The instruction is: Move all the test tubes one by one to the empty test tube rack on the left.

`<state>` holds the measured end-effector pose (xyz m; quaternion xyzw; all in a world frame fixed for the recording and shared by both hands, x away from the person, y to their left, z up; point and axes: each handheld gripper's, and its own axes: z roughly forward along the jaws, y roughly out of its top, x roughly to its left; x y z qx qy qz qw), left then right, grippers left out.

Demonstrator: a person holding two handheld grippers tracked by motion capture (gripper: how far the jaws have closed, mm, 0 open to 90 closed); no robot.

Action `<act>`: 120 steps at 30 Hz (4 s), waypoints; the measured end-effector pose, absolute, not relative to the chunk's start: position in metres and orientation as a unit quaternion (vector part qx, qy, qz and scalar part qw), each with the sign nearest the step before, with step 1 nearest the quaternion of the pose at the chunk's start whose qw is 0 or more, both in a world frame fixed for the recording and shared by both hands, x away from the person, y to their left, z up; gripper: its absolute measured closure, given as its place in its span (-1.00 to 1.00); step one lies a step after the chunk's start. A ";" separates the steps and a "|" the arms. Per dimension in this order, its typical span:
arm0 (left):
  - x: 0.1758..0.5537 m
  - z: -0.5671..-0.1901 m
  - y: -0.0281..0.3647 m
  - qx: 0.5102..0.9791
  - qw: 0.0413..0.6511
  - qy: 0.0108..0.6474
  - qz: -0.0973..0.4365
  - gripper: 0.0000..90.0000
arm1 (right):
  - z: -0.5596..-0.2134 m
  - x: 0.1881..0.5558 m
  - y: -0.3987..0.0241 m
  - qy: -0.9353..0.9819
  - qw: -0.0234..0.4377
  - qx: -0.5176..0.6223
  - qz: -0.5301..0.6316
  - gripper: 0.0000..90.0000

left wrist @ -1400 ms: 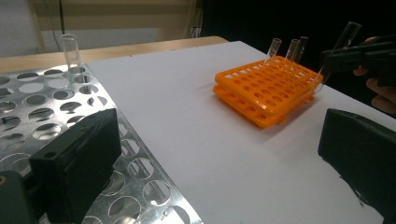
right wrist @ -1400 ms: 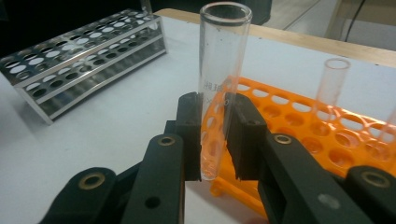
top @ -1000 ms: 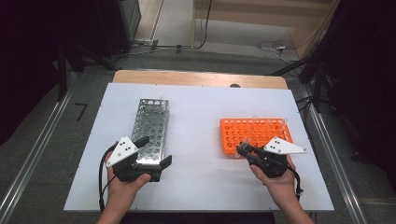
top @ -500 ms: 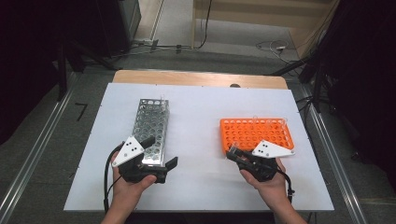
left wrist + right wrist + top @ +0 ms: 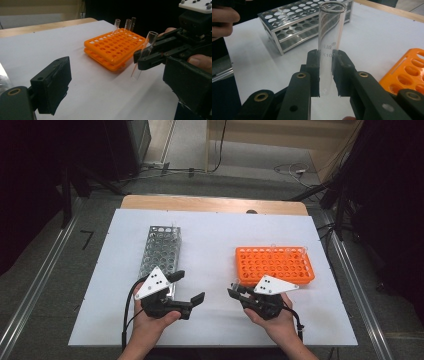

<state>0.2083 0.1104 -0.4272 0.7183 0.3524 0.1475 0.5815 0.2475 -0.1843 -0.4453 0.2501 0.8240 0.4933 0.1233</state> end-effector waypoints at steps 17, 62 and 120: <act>0.207 -0.428 0.080 0.739 0.581 0.322 0.114 -0.10 | -0.448 0.238 -0.163 0.838 0.112 0.220 0.488 0.64; 0.206 -0.427 0.079 0.745 0.579 0.307 0.127 0.69 | -0.447 0.230 -0.154 0.844 0.067 0.187 0.499 -0.07; 0.313 -0.365 0.181 0.678 0.565 0.407 0.234 0.68 | -0.452 0.262 -0.292 0.802 0.114 0.316 0.495 -1.00</act>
